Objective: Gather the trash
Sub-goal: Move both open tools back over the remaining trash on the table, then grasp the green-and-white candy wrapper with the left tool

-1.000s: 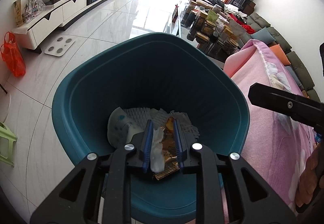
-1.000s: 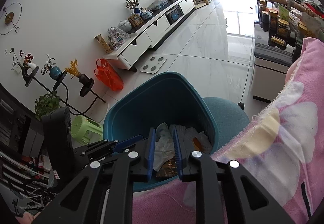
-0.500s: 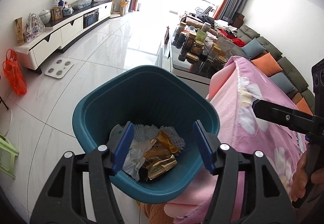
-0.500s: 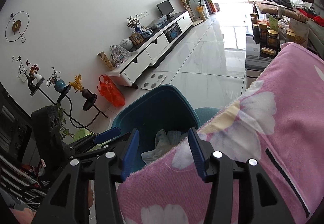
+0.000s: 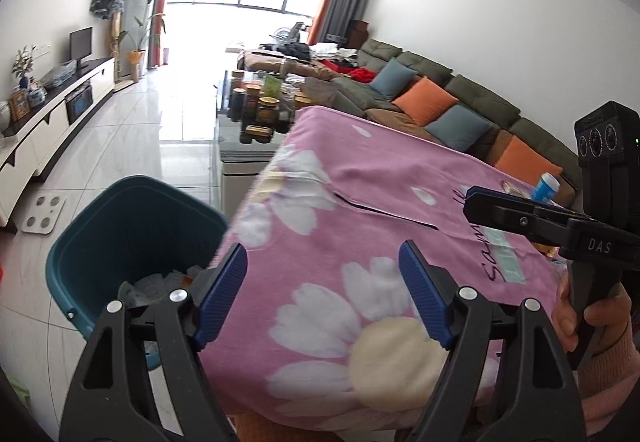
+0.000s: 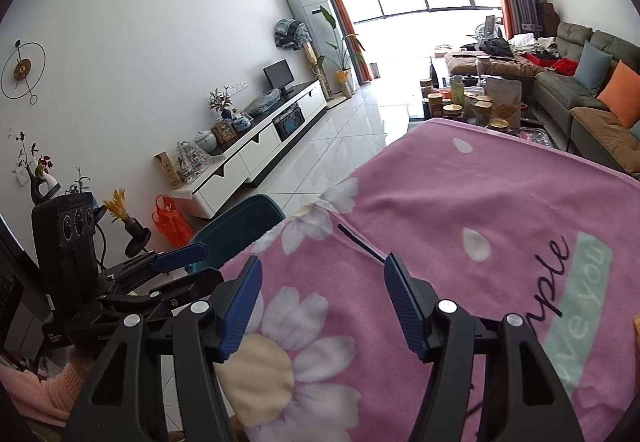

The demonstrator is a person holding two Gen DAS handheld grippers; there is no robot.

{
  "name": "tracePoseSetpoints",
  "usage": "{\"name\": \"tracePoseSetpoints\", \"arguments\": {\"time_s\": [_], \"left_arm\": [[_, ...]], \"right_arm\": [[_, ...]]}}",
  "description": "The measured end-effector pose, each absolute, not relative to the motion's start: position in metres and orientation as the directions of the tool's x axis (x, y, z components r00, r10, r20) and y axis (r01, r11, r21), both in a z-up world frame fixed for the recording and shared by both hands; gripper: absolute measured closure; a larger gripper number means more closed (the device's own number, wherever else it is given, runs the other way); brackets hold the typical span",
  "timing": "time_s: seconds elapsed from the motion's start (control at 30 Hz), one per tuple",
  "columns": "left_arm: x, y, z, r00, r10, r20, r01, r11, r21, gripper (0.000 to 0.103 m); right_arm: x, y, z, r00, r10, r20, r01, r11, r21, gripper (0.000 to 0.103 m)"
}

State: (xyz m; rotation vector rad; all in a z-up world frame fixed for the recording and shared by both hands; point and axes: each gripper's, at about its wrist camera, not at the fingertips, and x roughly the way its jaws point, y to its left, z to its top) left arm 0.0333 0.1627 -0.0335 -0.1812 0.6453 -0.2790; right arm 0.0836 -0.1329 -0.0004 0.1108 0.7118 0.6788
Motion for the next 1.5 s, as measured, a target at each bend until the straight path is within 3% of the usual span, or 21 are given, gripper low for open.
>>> {"name": "tracePoseSetpoints", "arguments": {"time_s": [0.4,0.87,1.13,1.23,1.3,1.5], "left_arm": [[0.046,-0.002,-0.039,0.507,-0.622,-0.596,0.585,0.757,-0.292,0.026],[0.046,-0.153,-0.065,0.187,-0.713,-0.676,0.742,0.553,-0.378,0.028],[0.056,-0.19,-0.074,0.092,-0.706,-0.702,0.732,0.526,-0.433,0.044],[0.062,-0.198,-0.08,0.036,-0.719,-0.694,0.714,0.504,-0.485,0.063],[0.065,-0.199,-0.085,0.01,-0.72,-0.694,0.704,0.498,-0.507,0.086],[0.06,-0.189,-0.082,0.043,-0.731,-0.681,0.71,0.502,-0.494,0.09]], "right_arm": [[0.041,-0.299,0.002,0.742,0.351,-0.571,-0.214,0.932,0.294,0.042],[0.033,-0.387,-0.018,0.777,0.26,-0.573,-0.044,0.931,0.363,0.042],[0.033,-0.4,-0.027,0.771,0.276,-0.574,-0.033,0.917,0.396,0.042],[0.035,-0.403,-0.031,0.766,0.281,-0.578,-0.027,0.913,0.407,0.042],[0.035,-0.406,-0.033,0.763,0.287,-0.578,-0.024,0.908,0.419,0.042],[0.039,-0.408,-0.038,0.754,0.3,-0.584,-0.027,0.903,0.429,0.042]]}}
